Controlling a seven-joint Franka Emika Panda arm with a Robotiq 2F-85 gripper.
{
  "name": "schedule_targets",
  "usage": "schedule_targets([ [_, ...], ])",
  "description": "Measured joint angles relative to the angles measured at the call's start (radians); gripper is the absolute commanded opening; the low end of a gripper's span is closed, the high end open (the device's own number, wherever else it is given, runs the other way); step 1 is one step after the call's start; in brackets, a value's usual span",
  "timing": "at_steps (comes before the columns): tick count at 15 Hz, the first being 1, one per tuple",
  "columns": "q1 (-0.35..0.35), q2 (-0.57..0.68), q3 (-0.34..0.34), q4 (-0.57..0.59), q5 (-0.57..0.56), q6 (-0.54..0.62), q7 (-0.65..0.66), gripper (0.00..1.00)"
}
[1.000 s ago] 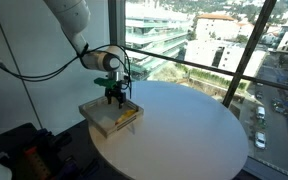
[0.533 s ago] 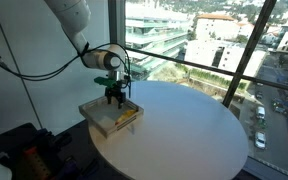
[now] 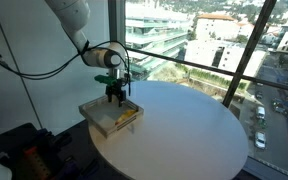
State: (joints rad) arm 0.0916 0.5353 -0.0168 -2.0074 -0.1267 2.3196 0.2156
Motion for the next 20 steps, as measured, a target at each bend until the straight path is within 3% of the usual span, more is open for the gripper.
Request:
schedule_targets([
  [20, 0.0, -0.11, 0.002, -0.003, 0.018, 0.002, 0.019, 1.0],
])
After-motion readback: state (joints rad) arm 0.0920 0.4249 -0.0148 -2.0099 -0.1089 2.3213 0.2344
